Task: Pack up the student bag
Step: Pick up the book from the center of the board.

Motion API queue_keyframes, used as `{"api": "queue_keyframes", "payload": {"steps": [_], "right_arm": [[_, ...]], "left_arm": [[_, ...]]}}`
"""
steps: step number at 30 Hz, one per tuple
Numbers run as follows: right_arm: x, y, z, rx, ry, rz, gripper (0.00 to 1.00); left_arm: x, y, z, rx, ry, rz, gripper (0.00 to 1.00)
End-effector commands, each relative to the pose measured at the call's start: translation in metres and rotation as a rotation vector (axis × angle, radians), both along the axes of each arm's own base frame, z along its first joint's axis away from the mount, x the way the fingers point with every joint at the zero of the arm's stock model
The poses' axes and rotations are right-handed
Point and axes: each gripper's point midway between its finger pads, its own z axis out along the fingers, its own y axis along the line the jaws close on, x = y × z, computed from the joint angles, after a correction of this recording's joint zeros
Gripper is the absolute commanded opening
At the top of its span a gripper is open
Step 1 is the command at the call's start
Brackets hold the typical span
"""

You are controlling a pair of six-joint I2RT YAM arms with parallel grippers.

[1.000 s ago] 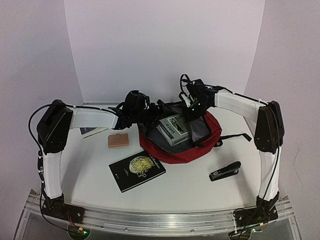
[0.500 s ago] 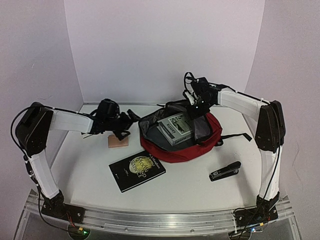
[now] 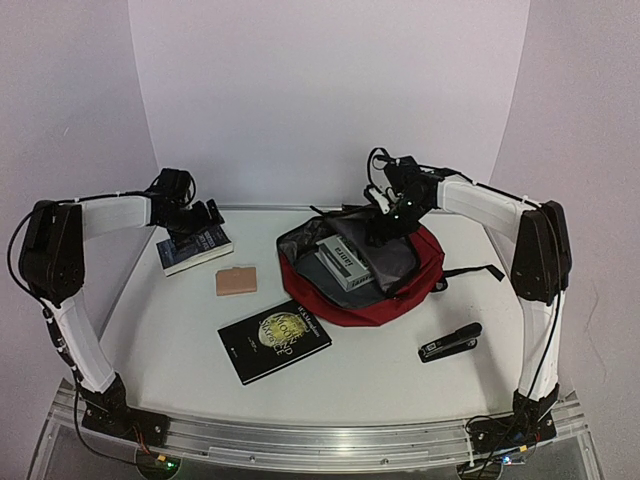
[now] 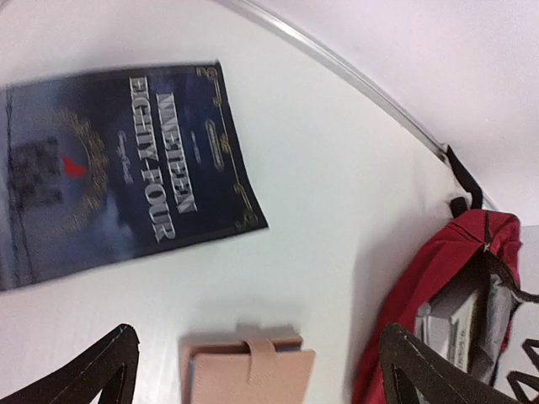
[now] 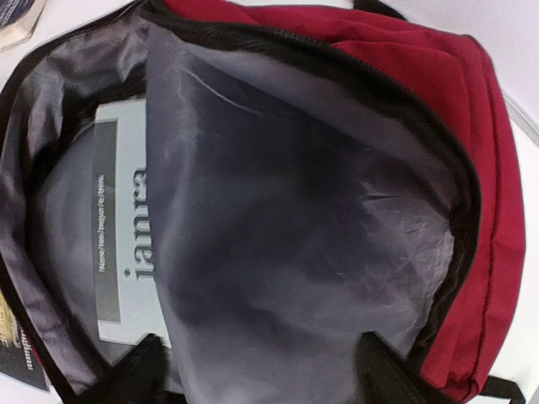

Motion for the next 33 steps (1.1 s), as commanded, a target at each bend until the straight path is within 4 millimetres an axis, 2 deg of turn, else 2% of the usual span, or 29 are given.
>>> {"api": "queue_keyframes", "payload": {"steps": [1, 2, 5, 12, 22, 26, 28, 30, 33], "right_arm": [[-0.018, 0.005, 0.032, 0.068, 0.013, 0.055, 0.95], [-0.02, 0.006, 0.034, 0.077, 0.019, 0.059, 0.97], [-0.025, 0.009, 0.038, 0.098, 0.038, 0.069, 0.98], [-0.034, 0.01, 0.039, 0.113, 0.068, 0.078, 0.98], [-0.038, 0.009, 0.043, 0.117, 0.072, 0.087, 0.98], [-0.038, 0.009, 0.043, 0.116, 0.075, 0.087, 0.98], [-0.038, 0.009, 0.043, 0.116, 0.076, 0.089, 0.98], [-0.038, 0.01, 0.043, 0.119, 0.077, 0.09, 0.98], [-0.038, 0.012, 0.046, 0.128, 0.078, 0.09, 0.98]], "left_arm": [[0.002, 0.031, -0.033, 0.408, 0.148, -0.181, 1.0], [0.004, 0.034, -0.046, 0.447, 0.192, -0.21, 1.0], [0.012, 0.033, -0.065, 0.506, 0.255, -0.29, 1.0], [0.033, 0.028, -0.088, 0.567, 0.278, -0.41, 1.0], [0.054, 0.049, -0.112, 0.652, 0.294, -0.459, 0.94], [0.053, 0.056, -0.122, 0.656, 0.312, -0.477, 0.85], [0.051, 0.054, -0.122, 0.645, 0.306, -0.491, 0.74], [0.05, 0.052, -0.12, 0.62, 0.298, -0.488, 0.57], [0.045, 0.047, -0.118, 0.567, 0.292, -0.487, 0.42]]}}
